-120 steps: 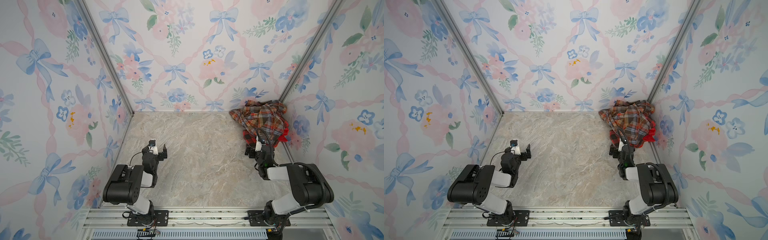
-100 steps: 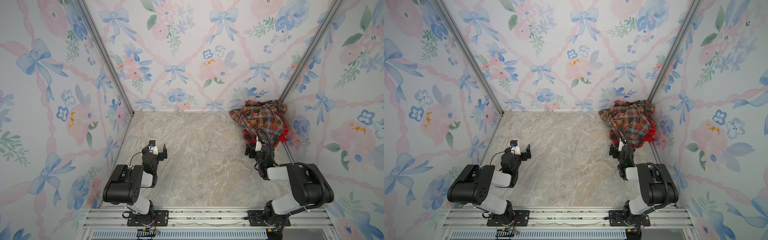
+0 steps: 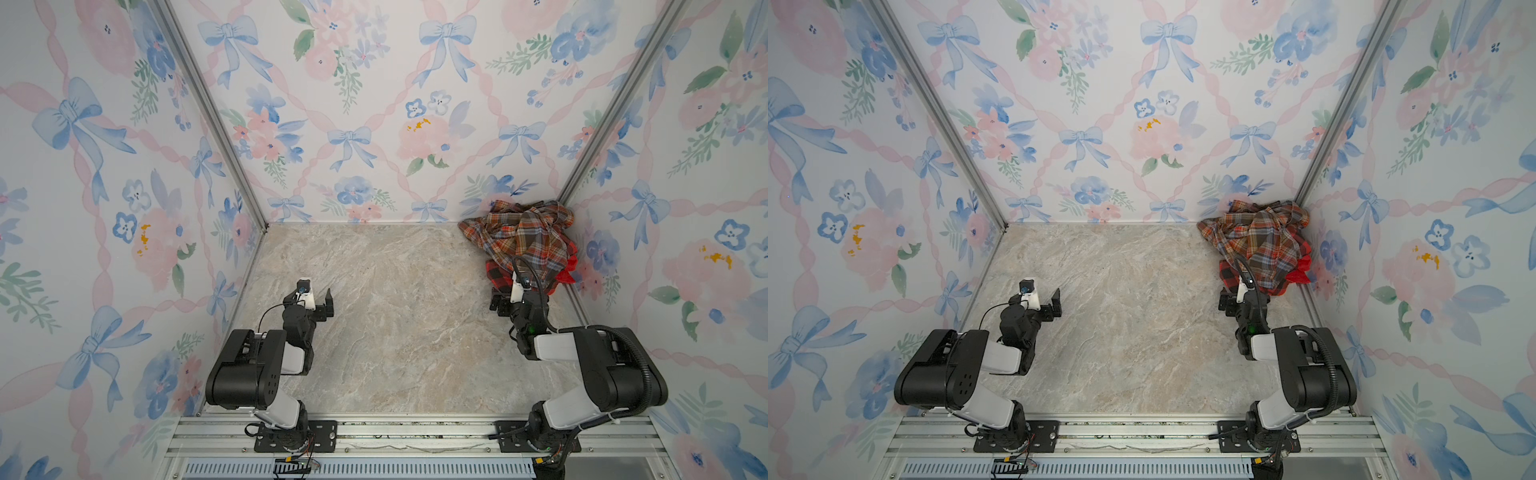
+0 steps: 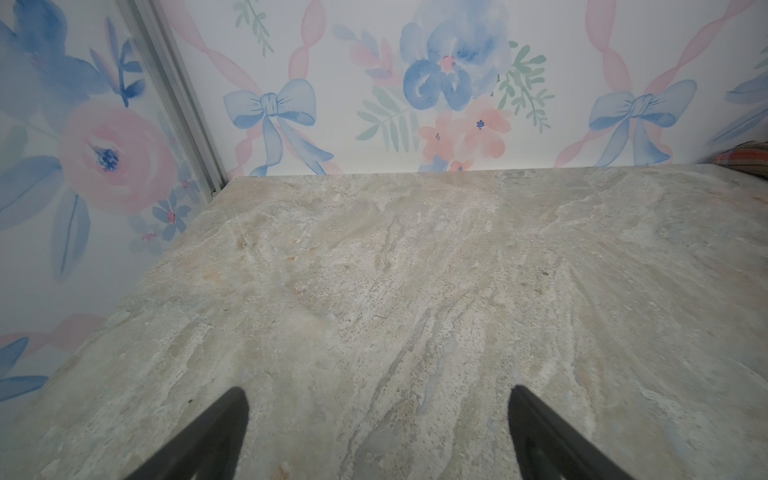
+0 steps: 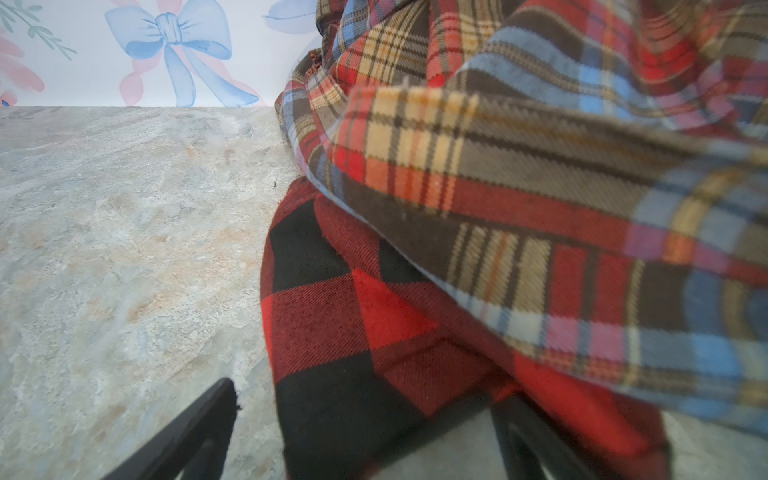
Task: Pick out a specific cloth from the pile
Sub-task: 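Raise both grippers from rest toward the clothes pile, then grasp the red trousers in the pile with the right gripper while the left gripper advances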
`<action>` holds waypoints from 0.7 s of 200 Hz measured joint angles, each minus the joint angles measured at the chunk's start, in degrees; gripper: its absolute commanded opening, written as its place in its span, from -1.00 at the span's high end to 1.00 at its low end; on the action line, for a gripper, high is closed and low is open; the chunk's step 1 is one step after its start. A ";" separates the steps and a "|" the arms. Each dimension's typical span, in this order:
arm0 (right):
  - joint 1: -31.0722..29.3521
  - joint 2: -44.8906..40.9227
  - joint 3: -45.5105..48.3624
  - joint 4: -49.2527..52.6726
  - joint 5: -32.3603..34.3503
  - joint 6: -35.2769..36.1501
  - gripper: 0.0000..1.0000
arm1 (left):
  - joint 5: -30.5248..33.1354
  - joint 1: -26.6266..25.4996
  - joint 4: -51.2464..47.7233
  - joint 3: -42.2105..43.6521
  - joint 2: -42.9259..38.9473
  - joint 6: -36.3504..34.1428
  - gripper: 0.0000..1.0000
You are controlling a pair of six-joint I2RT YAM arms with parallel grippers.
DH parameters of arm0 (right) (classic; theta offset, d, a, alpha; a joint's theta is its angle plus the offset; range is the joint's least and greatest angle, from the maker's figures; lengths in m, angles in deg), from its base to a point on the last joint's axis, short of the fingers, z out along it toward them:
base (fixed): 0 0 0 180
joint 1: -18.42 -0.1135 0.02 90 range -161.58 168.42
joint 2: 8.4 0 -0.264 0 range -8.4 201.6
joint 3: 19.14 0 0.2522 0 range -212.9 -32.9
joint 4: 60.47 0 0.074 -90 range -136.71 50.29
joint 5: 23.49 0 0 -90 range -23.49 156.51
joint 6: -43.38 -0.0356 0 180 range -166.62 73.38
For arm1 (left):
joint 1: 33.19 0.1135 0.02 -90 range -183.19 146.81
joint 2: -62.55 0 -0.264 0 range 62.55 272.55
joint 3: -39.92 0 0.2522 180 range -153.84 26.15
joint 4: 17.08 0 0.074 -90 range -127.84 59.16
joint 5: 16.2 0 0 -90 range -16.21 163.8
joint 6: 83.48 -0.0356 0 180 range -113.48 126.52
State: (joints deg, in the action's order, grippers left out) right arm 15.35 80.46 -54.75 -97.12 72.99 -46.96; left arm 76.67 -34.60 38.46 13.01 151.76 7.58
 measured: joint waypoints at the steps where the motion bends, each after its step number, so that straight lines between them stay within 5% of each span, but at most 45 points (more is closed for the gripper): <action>1: 0.00 0.00 0.00 0.00 0.00 0.00 -0.94 | 0.00 0.00 0.00 0.00 0.00 -0.02 -0.96; 48: 0.00 -0.37 0.72 -1.40 -0.02 0.02 -0.94 | 0.09 0.00 0.00 0.00 0.00 0.00 -0.96; 74: -1.73 -9.14 5.44 0.00 1.95 0.61 -0.94 | 2.29 -1.68 -1.31 1.11 -3.93 -0.87 -0.96; 111: -8.09 -36.87 -2.03 27.98 3.21 -1.55 -0.94 | 10.49 -16.81 -18.27 -3.32 -23.76 -2.78 -0.96; 140: -8.02 -48.09 -11.78 47.89 6.14 -8.37 -0.94 | 10.64 -29.88 -31.12 -14.36 -26.38 -3.02 -0.96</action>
State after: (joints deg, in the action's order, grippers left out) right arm 7.33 32.37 -66.53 -49.24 79.13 -55.33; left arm 87.31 -64.48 7.33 -1.35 125.38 4.57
